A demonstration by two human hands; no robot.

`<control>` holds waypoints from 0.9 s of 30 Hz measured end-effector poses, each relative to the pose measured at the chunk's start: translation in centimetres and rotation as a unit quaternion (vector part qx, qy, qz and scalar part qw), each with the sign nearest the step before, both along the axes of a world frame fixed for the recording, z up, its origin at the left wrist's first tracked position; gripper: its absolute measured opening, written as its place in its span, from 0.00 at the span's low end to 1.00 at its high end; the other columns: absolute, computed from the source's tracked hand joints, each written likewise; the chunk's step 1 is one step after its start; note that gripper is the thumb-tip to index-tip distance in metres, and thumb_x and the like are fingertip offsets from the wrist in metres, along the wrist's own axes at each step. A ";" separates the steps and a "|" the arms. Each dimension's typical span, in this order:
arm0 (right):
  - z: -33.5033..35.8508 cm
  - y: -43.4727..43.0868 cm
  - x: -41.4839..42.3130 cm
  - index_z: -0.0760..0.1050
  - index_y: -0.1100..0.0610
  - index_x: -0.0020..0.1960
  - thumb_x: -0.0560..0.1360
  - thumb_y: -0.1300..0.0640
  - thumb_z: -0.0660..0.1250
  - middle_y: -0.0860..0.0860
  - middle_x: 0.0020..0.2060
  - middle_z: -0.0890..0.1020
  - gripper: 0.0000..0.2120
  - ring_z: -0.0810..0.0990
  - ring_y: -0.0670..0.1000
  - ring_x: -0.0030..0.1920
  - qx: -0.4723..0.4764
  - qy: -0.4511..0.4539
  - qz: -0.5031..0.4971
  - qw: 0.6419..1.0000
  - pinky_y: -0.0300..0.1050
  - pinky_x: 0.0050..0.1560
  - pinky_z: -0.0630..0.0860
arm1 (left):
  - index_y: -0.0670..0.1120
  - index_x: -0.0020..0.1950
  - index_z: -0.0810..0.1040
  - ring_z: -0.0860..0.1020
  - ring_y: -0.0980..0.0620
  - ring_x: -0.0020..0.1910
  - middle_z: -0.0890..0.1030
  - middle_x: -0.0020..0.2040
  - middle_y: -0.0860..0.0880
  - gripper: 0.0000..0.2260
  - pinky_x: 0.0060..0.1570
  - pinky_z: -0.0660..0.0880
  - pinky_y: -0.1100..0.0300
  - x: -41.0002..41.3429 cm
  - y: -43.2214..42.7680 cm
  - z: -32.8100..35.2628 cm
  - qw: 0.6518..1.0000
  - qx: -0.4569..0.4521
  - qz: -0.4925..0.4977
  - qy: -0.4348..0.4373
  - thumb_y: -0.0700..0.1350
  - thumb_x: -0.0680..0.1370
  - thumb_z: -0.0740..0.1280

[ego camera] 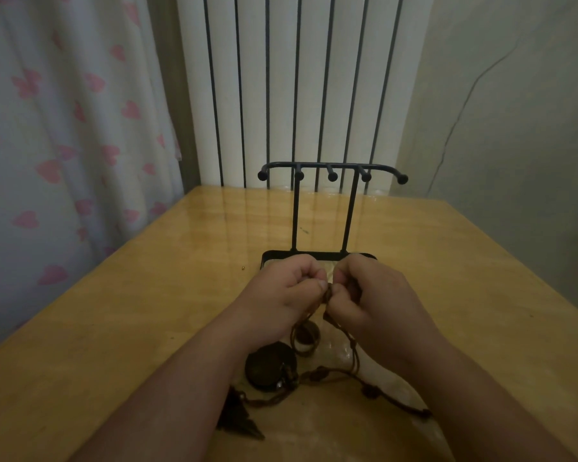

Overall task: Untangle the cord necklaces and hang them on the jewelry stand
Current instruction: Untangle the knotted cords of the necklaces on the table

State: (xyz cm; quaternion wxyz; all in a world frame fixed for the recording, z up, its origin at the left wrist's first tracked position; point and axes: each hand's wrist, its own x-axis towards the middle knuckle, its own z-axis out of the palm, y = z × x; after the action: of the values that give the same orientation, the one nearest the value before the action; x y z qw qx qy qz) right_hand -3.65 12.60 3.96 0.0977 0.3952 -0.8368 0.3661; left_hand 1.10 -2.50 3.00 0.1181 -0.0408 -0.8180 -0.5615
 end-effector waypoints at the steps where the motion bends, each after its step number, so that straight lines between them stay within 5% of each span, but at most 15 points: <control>1: 0.0 0.0 0.1 0.70 0.50 0.40 0.69 0.49 0.59 0.46 0.33 0.74 0.06 0.73 0.47 0.35 -0.009 0.002 0.001 1.000 0.48 0.34 0.74 | 0.58 0.35 0.76 0.69 0.56 0.29 0.73 0.29 0.55 0.09 0.31 0.67 0.57 0.0 0.0 0.0 1.000 0.013 -0.004 -0.001 0.47 0.74 0.62; 5: -0.2 -0.3 0.2 0.68 0.48 0.38 0.69 0.49 0.59 0.44 0.32 0.72 0.04 0.71 0.43 0.35 -0.034 0.022 -0.004 0.999 0.38 0.29 0.68 | 0.55 0.33 0.75 0.68 0.57 0.28 0.72 0.28 0.54 0.16 0.29 0.66 0.62 0.0 0.1 0.0 0.997 0.067 -0.024 -0.007 0.39 0.78 0.61; 12: -0.6 -0.7 0.2 0.64 0.42 0.38 0.71 0.51 0.61 0.41 0.33 0.70 0.07 0.70 0.40 0.36 -0.078 0.069 -0.029 0.994 0.32 0.31 0.67 | 0.54 0.33 0.77 0.66 0.55 0.27 0.71 0.28 0.52 0.11 0.29 0.64 0.60 -0.3 0.4 -0.1 0.987 0.158 -0.037 -0.009 0.44 0.74 0.61; 21: -0.2 0.0 -0.2 0.75 0.46 0.45 0.72 0.48 0.62 0.39 0.35 0.72 0.05 0.73 0.40 0.38 -0.027 0.091 -0.039 0.995 0.31 0.33 0.68 | 0.53 0.40 0.75 0.70 0.58 0.29 0.73 0.28 0.57 0.09 0.32 0.68 0.57 -0.3 0.2 -0.4 0.996 -0.026 0.065 0.058 0.40 0.78 0.64; 27: 0.0 -0.1 -0.3 0.73 0.48 0.46 0.75 0.50 0.63 0.41 0.35 0.70 0.02 0.69 0.42 0.35 0.046 0.097 -0.055 0.993 0.34 0.33 0.61 | 0.56 0.39 0.74 0.68 0.57 0.29 0.72 0.28 0.56 0.10 0.31 0.67 0.55 -0.3 0.2 -0.5 0.995 -0.054 0.062 0.055 0.43 0.78 0.64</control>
State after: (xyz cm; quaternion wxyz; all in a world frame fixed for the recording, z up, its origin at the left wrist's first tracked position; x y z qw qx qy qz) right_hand -3.92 12.52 4.01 0.1806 0.3864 -0.8597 0.2811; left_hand 0.83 -2.28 2.51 0.1949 -0.0270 -0.8405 -0.5048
